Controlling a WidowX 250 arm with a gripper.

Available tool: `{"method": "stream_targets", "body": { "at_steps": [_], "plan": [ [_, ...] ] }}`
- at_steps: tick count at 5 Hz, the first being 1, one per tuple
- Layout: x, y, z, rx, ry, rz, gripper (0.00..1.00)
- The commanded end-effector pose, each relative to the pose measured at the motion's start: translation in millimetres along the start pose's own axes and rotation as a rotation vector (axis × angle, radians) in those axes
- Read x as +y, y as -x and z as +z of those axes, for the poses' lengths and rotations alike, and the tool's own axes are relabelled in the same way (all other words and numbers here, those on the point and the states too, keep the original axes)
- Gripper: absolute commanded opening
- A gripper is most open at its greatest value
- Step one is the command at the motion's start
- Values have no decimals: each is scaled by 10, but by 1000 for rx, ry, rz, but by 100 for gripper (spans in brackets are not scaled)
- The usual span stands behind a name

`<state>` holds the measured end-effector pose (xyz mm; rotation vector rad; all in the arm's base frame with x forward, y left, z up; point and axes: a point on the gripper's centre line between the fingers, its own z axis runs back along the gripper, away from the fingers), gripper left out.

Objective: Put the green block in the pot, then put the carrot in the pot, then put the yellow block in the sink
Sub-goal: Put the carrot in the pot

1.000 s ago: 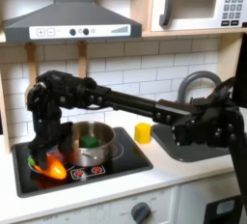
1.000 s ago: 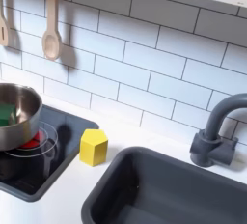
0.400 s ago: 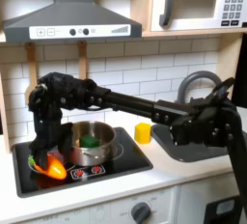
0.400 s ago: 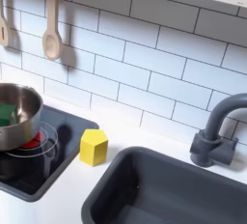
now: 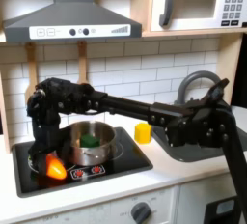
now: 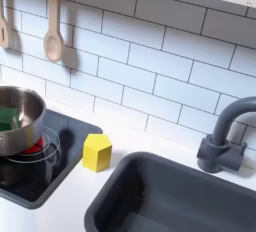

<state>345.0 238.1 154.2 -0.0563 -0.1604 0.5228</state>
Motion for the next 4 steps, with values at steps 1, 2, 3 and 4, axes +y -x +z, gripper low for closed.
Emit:
{"method": "stream_targets", "body": {
  "at_steps": [1,2,3,4],
  "plan": [
    [20,-7,-102,-3,3,1,100],
    [58,-2,-124,-3,-10,-2,100],
    [57,13,-120,-20,-9,-6,100],
    [112,103,-241,8,-10,4,100]
  ]
}}
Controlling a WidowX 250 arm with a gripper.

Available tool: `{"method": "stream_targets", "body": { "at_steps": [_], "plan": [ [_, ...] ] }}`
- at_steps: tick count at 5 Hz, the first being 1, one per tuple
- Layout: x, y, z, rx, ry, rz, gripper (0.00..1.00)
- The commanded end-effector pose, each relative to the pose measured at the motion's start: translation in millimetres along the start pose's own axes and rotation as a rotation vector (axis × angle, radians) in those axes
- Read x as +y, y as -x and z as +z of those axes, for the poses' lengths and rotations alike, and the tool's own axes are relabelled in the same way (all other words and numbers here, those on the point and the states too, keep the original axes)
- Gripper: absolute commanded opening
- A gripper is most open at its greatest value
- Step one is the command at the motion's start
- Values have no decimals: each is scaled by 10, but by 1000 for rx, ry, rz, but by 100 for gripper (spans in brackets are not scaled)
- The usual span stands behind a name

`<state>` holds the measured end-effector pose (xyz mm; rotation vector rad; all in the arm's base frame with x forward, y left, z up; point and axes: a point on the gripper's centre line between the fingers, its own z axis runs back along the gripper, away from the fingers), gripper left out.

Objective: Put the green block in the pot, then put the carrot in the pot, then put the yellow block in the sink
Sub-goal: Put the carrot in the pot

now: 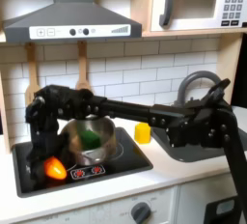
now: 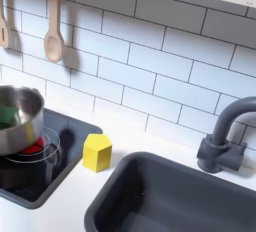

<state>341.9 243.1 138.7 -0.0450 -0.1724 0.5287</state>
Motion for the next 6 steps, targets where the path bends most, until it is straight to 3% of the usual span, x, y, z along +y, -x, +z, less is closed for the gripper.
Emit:
{"method": "stream_targets", "body": {
  "at_steps": [1,3,4,6],
  "plan": [
    [-32,65,-29,5,6,-31,100],
    [-30,52,0,-3,5,-25,100],
    [-54,58,25,-12,12,-25,0],
    [-77,115,33,4,33,-21,0]
  ]
}}
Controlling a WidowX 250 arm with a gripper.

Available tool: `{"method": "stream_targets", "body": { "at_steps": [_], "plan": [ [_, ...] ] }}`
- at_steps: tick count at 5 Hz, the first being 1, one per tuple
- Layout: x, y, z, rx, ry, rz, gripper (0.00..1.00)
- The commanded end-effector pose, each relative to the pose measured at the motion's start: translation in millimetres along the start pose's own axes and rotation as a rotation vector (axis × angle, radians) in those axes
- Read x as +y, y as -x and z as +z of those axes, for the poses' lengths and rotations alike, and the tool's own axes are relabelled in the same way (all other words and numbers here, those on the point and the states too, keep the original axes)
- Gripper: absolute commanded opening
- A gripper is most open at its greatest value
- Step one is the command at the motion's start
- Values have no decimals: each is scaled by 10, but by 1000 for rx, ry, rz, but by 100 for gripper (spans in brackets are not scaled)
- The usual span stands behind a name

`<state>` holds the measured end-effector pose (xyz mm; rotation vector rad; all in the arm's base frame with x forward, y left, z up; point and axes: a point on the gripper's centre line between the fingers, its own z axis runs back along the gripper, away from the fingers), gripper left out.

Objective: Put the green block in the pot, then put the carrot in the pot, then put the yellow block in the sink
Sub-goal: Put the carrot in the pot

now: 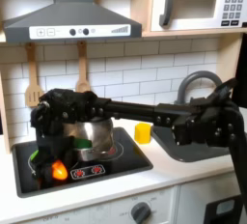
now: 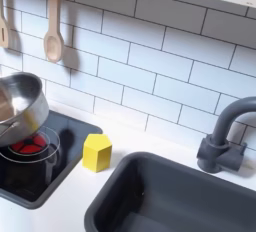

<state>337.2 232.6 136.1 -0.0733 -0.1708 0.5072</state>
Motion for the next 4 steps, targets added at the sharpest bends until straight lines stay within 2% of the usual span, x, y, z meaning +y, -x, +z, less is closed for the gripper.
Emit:
{"method": "stream_targets", "body": {
  "at_steps": [1,2,4],
  "plan": [
    [-31,33,86,-8,11,-6,0],
    [-68,33,139,-16,23,-12,0],
    [-124,42,387,-70,32,-22,0]
  ]
}}
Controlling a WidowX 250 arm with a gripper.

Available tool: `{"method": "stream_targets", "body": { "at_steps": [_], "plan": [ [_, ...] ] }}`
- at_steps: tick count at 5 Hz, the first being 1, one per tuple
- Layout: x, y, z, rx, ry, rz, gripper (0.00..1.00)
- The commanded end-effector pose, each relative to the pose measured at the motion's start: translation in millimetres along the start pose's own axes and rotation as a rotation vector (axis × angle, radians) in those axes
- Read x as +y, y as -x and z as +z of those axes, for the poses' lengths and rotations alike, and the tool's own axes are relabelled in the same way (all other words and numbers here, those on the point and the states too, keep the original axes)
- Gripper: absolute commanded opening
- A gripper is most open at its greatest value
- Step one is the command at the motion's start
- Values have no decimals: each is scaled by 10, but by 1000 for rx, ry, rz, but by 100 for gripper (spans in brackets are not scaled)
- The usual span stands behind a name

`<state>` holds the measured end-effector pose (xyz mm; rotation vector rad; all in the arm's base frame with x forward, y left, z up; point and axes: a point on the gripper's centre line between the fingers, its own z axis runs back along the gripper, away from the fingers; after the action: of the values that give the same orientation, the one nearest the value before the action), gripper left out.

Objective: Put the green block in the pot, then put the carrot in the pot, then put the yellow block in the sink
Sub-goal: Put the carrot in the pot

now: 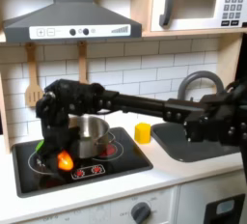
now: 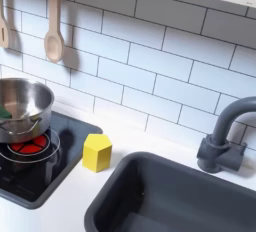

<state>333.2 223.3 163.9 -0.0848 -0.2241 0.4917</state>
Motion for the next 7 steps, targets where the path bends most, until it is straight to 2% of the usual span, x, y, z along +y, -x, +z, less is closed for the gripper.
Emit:
{"method": "stream_targets", "body": {
  "at_steps": [1,2,3,4,5,7],
  "plan": [
    [-85,-2,203,-38,15,-15,0],
    [-111,31,303,-50,18,-18,0],
    [-180,83,484,-82,22,-33,0],
    [-296,98,600,-99,31,-62,0],
    [-427,130,659,-95,32,-97,0],
    [-649,131,646,-58,53,-115,0]
  ]
}}
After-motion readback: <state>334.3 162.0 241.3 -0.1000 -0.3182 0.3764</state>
